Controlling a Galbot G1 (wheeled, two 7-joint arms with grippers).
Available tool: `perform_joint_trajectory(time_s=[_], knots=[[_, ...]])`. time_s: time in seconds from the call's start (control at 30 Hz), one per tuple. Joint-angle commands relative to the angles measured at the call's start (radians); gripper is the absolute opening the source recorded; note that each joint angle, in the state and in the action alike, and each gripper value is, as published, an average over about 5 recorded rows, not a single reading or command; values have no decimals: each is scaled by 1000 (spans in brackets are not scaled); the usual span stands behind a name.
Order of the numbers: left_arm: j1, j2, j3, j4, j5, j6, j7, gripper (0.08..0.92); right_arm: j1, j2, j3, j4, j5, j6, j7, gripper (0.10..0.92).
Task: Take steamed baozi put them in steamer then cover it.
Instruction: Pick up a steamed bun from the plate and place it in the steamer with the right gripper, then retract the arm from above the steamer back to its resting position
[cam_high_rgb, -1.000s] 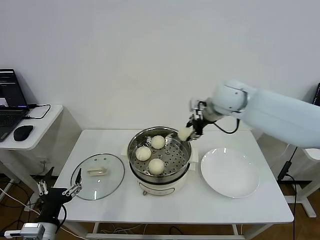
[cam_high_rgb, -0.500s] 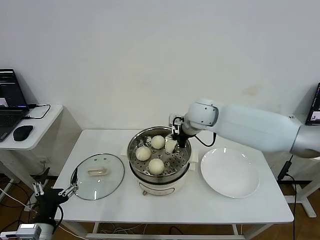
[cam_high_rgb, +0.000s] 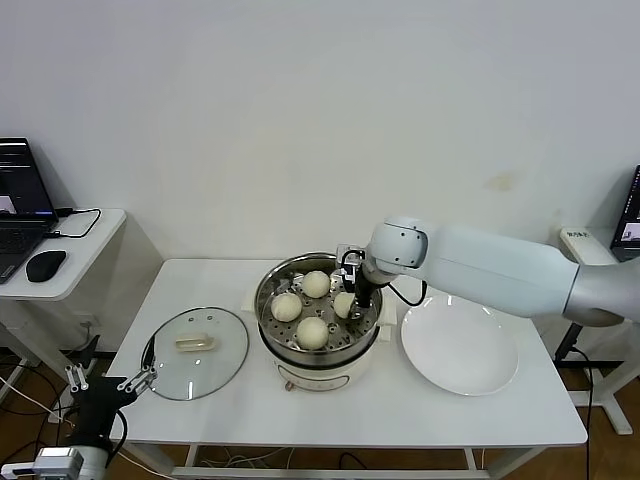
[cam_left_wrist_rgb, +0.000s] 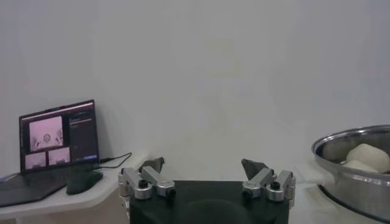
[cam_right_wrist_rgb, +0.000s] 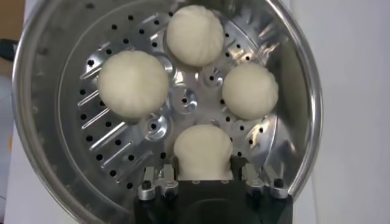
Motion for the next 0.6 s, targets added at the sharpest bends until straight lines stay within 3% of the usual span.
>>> perform_joint_trajectory(time_s=[0.03, 0.23, 0.43, 0.6], knots=[[-3, 1, 1, 2, 0, 1, 0, 823, 7, -16, 25, 28, 1, -6, 7, 660], [-12, 1, 3, 4, -2, 2, -1, 823, 36, -116, 98, 156, 69, 22, 98, 805], [-14, 1, 9, 13, -5, -2, -2, 823, -75, -309, 209, 346, 140, 90, 405, 822], [-14, -2, 17, 18, -11, -24, -4, 823, -426, -468, 495, 431, 169, 258, 615, 823]])
